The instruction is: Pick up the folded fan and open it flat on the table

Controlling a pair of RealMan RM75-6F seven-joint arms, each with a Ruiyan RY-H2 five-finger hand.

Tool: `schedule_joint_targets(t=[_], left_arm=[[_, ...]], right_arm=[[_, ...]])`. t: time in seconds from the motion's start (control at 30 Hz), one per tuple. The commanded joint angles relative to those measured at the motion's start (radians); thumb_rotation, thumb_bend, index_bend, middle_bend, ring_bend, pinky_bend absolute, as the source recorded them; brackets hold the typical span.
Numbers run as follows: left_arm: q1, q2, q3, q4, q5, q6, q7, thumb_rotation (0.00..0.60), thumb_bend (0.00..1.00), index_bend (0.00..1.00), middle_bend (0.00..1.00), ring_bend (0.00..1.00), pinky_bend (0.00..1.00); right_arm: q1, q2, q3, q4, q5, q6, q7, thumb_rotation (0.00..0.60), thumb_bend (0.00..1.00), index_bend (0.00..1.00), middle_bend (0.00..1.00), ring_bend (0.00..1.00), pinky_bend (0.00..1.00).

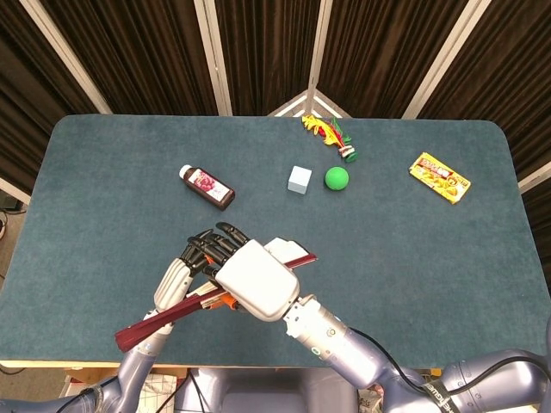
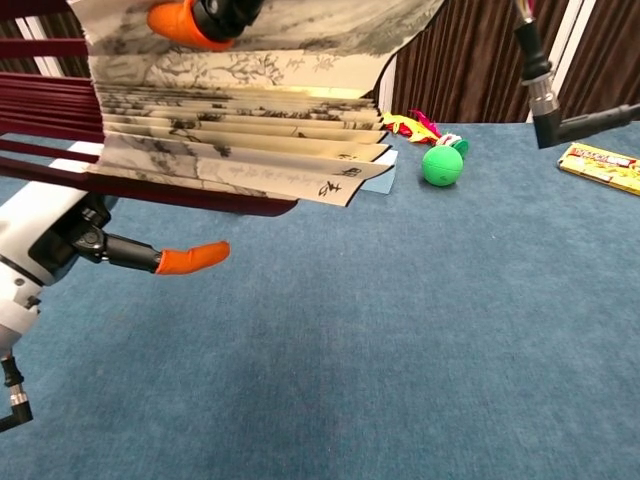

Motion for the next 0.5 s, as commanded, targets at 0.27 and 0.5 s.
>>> schedule_joint_targets(t=[0.27, 0.5], left_arm=[[-0.003, -0.048, -0.035, 0.069, 0.003, 0.094, -0.032, 0.600, 0.43, 0.63, 0.40, 0.00, 0.17], [-0.009, -0.051, -0.051, 0.103, -0.014, 0.112, -0.045, 0.600, 0.43, 0.68, 0.42, 0.01, 0.19]], right_arm=[[-0.015, 0.025, -0.007, -0.006, -0.014, 0.003, 0.035, 0.600, 0.43, 0.85, 0.18, 0.22, 0.16], [-0.025, 0.043, -0.013, -0.002, -0.025, 0.000, 0.062, 0.600, 0.43, 0.85, 0.18, 0.22, 0.16]])
